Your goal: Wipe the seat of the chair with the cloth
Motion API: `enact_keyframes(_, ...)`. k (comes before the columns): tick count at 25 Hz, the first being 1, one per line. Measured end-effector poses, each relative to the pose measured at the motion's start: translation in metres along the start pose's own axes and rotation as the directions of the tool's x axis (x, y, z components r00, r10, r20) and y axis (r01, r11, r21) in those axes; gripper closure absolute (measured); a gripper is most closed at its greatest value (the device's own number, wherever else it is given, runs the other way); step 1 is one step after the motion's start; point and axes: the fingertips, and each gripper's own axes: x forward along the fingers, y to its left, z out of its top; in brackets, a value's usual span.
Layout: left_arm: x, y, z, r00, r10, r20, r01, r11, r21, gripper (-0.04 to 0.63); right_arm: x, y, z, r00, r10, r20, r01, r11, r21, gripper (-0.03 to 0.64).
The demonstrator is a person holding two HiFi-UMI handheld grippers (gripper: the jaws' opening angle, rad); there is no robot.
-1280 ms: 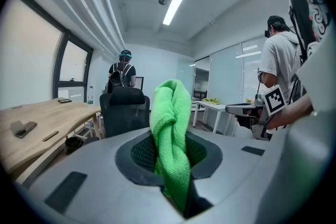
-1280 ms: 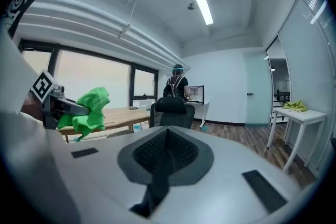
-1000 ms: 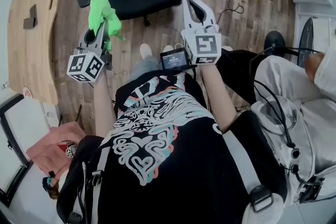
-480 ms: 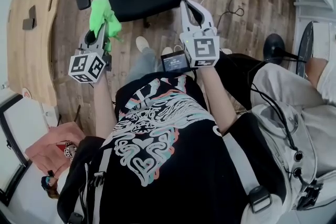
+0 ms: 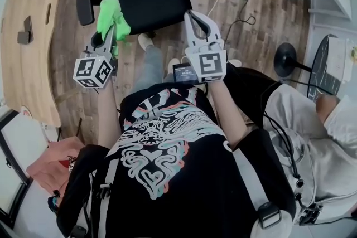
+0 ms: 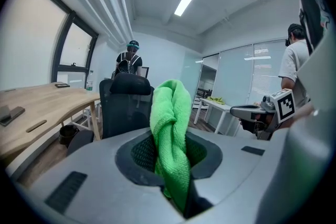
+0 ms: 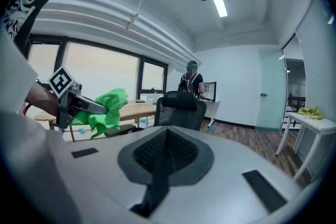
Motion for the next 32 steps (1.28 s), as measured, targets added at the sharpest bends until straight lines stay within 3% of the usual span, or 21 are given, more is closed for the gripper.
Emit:
enact_keyframes(8,0.056,0.059,0.004,0.998,-0.019,-0.067,0.016,0.999,-0.036,0.522,0.073,-0.007,-0.008,0.997,-0.005,-0.082,0.007,1.000,0.016,0.617)
enact_keyframes(23,0.127,0.146,-0.006,0.985,-0.024,-0.170,0.010,0.997,-0.081,0.522,0.160,-0.026,-0.007,0.989,-0.099,-0.113,0.101,0.995,0.012,0.617)
enact_keyframes(32,0.146,0.175,-0.031,0.969,0.013,-0.247,-0.046,0.991,-0.127,0.522,0.202,-0.031,-0.023,0.988,-0.046,-0.148,0.049,0.999,0.022,0.617)
